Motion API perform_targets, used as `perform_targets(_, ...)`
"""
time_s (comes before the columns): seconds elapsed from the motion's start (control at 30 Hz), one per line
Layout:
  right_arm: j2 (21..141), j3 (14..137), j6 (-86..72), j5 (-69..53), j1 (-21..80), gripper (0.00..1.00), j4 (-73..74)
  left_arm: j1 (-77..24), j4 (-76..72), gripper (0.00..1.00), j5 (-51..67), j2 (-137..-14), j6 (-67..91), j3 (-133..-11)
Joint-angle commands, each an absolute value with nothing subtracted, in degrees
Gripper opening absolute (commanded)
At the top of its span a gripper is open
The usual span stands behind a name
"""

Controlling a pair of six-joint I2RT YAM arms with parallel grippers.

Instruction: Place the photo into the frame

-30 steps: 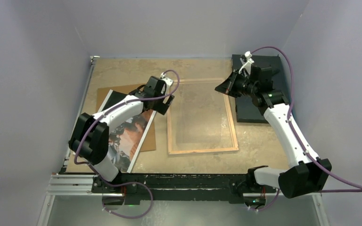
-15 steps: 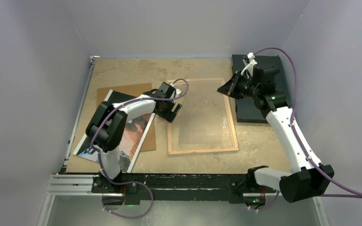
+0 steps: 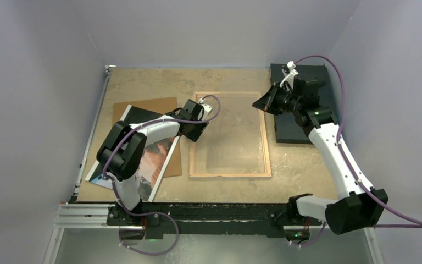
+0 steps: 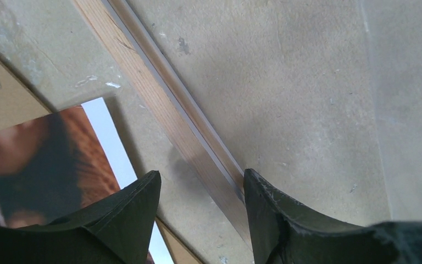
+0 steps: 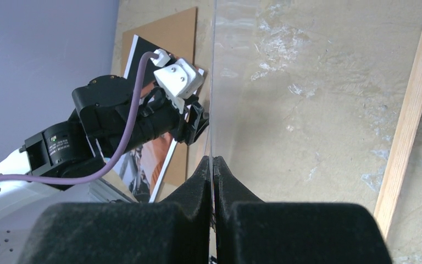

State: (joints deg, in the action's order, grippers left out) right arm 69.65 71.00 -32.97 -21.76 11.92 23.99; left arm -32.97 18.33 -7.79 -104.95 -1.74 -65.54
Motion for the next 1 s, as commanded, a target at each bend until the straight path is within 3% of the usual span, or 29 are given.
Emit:
perform_targets(0.0,70.0,71.6,-33.2,-22.2,11.7,0.00,20.1,-32.6,17.9,0.55,-11.6,-103.5,-5.2,-63.3)
perform_targets(0.23,70.1,71.3,-33.8,-22.8,11.8,0.00,19.6,-32.5,19.5,0.50,-11.1,-102.3,-5.3,-64.6)
perform_targets(0.4,71.4,75.8,-34.3,-23.9,11.7,0.00,19.8,-31.0,25.2,0.88,-7.9,-96.2,-1.9,-72.1)
perform_targets(0.5,72.5,79.2,-35.2,-26.8,11.8,0.00,19.6,-27.8,30.6,0.99,-1.4,-93.4,-0.4,-79.6)
perform_targets(0.7,72.2,82.2,-39.5,-34.9,11.8,0.00,16.3,-16.8,36.9,1.00,13.0,-91.6,3.8,-88.3)
perform_targets(0.97,70.2,75.0,-49.5,-45.9,11.8,0.00,3.8,-10.9,33.3,0.95,8.0,-86.8,2.1,-80.6)
